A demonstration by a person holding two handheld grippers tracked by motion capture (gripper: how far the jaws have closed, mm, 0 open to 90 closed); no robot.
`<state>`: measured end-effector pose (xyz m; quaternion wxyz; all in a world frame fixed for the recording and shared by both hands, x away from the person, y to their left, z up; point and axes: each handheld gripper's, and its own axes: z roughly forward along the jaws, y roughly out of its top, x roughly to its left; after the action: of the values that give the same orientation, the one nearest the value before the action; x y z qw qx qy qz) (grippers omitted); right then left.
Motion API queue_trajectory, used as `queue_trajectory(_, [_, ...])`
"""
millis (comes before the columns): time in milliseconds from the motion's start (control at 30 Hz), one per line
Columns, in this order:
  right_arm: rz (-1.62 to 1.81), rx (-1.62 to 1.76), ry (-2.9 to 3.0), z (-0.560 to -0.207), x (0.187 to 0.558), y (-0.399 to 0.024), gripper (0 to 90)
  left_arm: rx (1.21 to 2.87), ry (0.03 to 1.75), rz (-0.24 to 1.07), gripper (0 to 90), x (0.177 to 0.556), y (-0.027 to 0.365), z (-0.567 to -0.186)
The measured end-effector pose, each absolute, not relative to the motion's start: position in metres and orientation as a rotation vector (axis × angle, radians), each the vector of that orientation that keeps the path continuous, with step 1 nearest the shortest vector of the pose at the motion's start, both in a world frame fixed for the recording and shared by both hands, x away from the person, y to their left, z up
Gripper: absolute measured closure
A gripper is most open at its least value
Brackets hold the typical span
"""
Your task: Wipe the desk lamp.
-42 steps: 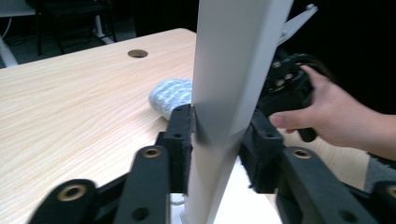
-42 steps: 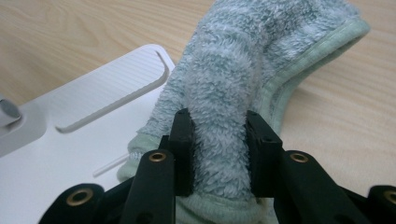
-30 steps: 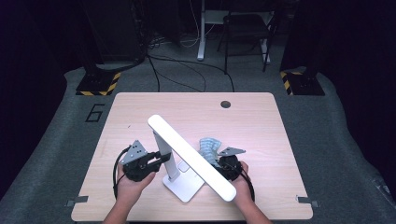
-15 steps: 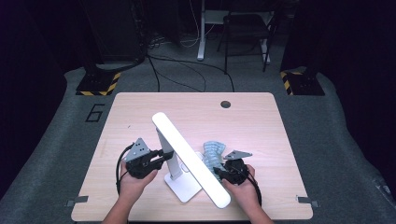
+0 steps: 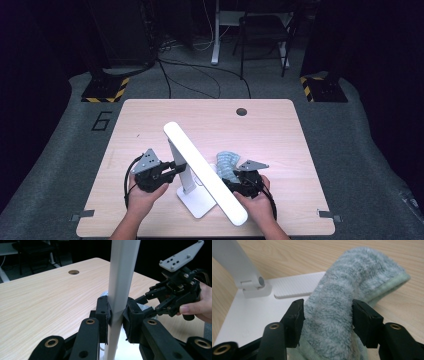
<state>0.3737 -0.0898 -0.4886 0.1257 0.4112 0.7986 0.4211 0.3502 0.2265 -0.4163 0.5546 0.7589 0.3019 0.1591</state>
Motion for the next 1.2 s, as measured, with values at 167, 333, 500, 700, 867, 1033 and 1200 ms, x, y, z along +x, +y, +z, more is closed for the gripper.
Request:
queue_trajectory(167, [1.232,1.185,2.294,-0.482,0.376,-0.084,38.4,1.791,0.709,0.354,75.8,0.351,0.228,-0.417])
queue_trajectory(333, [1.230,1.237,2.258,-0.485,0.382,-0.082,33.9,1.788,0.715,0.351,75.7,0.350,0.228,-0.417])
queue_trajectory(500, [1.168,1.322,2.264,-0.499,0.392,-0.083,36.2,1.784,0.720,0.356,75.6,0.351,0.227,-0.417])
queue_trajectory(700, [1.228,1.283,2.317,-0.509,0.395,-0.087,58.8,1.780,0.712,0.337,75.3,0.353,0.229,-0.418])
queue_trajectory(867, [1.261,1.186,2.322,-0.491,0.392,-0.078,62.2,1.783,0.700,0.334,75.3,0.352,0.226,-0.418])
queue_trajectory(1033, [1.287,1.078,2.368,-0.482,0.385,-0.052,62.1,1.783,0.699,0.330,75.4,0.351,0.223,-0.418])
queue_trajectory(1200, [1.263,1.019,2.430,-0.488,0.382,-0.031,61.8,1.788,0.693,0.327,75.4,0.351,0.223,-0.418])
